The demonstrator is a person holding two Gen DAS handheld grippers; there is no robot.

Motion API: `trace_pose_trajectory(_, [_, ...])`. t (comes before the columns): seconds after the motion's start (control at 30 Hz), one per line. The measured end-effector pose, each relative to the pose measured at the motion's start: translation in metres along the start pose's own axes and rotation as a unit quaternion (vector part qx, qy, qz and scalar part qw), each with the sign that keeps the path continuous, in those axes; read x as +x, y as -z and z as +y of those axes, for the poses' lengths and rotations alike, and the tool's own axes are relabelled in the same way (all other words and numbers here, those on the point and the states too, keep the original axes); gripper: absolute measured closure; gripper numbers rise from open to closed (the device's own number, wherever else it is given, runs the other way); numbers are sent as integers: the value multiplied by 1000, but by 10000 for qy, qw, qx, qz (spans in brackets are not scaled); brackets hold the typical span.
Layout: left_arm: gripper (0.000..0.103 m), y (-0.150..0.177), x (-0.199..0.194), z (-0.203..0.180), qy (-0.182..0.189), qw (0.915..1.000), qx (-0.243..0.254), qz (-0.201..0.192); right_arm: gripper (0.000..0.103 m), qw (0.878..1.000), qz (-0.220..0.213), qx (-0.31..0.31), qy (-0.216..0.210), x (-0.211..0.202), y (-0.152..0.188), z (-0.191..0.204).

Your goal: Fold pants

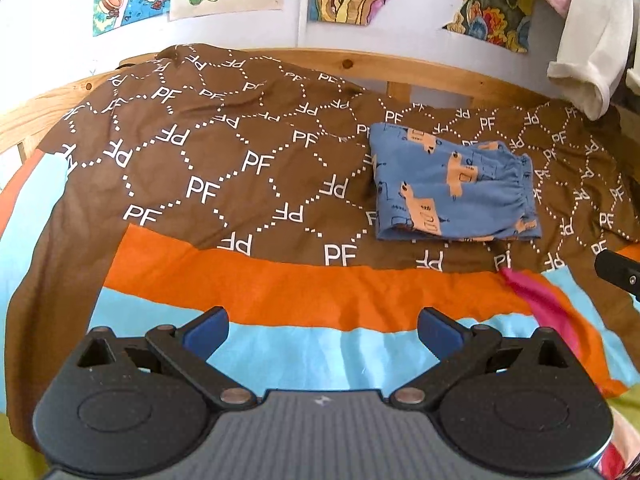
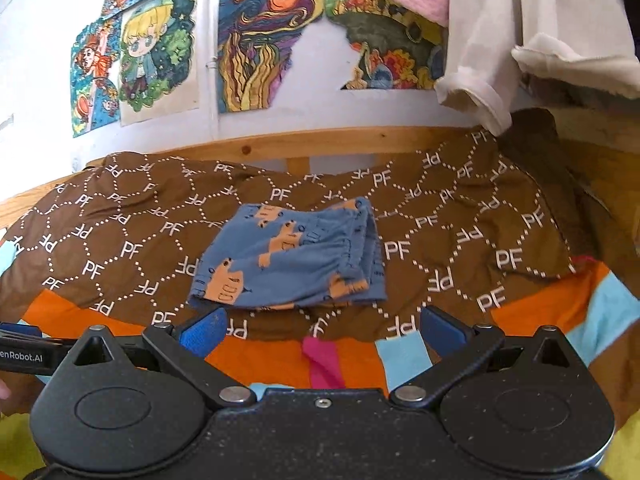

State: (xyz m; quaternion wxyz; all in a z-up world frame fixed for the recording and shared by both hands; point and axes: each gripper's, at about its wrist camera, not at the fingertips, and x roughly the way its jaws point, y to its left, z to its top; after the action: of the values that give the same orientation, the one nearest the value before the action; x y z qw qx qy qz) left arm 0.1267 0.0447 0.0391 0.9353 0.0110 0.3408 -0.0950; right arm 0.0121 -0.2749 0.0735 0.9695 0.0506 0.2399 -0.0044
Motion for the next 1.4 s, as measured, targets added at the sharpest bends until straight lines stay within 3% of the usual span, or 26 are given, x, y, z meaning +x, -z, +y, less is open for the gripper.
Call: trace_pose_trajectory(1.4, [0, 0, 1, 1, 37, 10000, -42, 22, 1, 9997, 214, -27, -59, 7, 9, 2])
